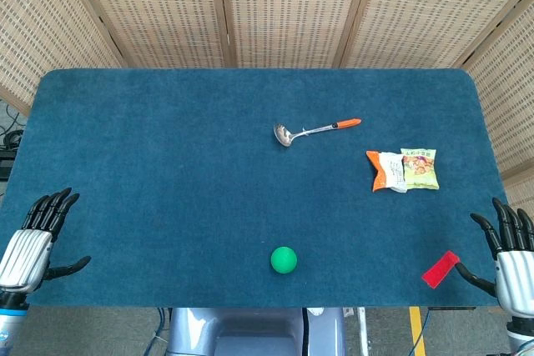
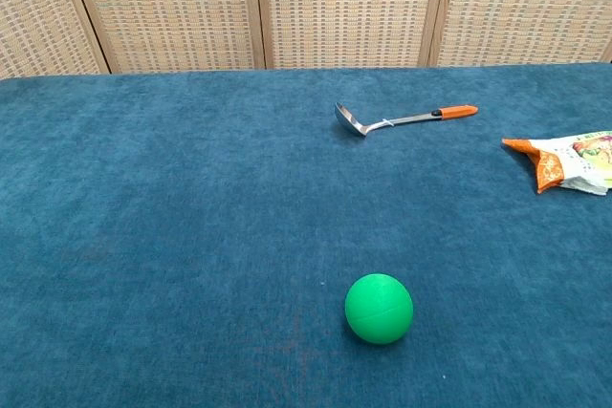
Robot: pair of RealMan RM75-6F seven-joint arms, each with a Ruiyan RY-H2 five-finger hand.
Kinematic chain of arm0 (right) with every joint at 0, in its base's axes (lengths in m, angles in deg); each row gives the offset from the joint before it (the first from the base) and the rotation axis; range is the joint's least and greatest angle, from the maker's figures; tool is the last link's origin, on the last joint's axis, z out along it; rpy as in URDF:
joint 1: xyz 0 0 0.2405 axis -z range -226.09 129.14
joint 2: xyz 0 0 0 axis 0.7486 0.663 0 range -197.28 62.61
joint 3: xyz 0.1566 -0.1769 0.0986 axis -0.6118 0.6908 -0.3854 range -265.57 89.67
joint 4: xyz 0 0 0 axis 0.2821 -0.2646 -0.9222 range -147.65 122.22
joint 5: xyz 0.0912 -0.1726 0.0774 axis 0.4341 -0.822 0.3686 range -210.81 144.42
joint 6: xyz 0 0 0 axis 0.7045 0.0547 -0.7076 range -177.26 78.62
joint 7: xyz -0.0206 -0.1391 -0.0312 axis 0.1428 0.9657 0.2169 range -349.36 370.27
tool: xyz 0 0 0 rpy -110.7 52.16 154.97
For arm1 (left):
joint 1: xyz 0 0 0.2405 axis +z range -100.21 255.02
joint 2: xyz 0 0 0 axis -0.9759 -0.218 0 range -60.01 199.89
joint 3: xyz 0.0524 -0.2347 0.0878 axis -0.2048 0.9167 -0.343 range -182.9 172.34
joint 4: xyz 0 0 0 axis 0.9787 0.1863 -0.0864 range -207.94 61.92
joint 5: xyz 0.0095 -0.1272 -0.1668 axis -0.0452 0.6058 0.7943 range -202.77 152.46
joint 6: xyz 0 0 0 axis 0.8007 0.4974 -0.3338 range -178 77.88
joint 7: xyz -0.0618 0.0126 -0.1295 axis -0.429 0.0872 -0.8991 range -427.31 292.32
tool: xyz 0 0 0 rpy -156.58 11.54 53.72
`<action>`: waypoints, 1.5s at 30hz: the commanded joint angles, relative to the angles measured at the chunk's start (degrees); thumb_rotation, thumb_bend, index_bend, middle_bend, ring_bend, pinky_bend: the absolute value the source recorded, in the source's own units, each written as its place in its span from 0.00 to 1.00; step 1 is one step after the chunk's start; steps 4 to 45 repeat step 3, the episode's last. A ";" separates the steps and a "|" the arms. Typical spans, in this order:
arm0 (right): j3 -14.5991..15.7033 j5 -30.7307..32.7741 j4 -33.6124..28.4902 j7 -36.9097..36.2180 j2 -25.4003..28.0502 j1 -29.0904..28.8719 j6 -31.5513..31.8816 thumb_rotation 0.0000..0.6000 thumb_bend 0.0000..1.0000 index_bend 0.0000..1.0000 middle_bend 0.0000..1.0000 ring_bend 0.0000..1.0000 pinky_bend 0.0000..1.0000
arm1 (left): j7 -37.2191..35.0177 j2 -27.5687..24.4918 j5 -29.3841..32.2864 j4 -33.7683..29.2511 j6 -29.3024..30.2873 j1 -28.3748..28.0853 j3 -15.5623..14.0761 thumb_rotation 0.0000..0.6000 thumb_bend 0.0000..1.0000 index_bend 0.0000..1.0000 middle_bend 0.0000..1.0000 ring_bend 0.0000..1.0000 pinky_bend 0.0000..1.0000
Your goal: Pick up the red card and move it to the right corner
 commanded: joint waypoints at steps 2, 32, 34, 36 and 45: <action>-0.02 0.38 0.79 0.30 -0.09 0.35 -1.46 1.00 0.10 0.19 0.00 0.00 0.00 | -0.02 -0.13 -0.06 -0.12 0.32 0.11 0.12 1.00 0.05 0.00 0.00 0.00 0.00; -0.23 0.47 0.64 0.33 -0.01 0.43 -1.60 1.00 0.10 0.19 0.00 0.00 0.00 | -0.03 -0.16 -0.08 -0.15 0.44 0.14 0.17 1.00 0.05 0.00 0.00 0.00 0.00; -0.23 0.47 0.64 0.33 -0.01 0.43 -1.60 1.00 0.10 0.19 0.00 0.00 0.00 | -0.03 -0.16 -0.08 -0.15 0.44 0.14 0.17 1.00 0.05 0.00 0.00 0.00 0.00; -0.23 0.47 0.64 0.33 -0.01 0.43 -1.60 1.00 0.10 0.19 0.00 0.00 0.00 | -0.03 -0.16 -0.08 -0.15 0.44 0.14 0.17 1.00 0.05 0.00 0.00 0.00 0.00; -0.23 0.47 0.64 0.33 -0.01 0.43 -1.60 1.00 0.10 0.19 0.00 0.00 0.00 | -0.03 -0.16 -0.08 -0.15 0.44 0.14 0.17 1.00 0.05 0.00 0.00 0.00 0.00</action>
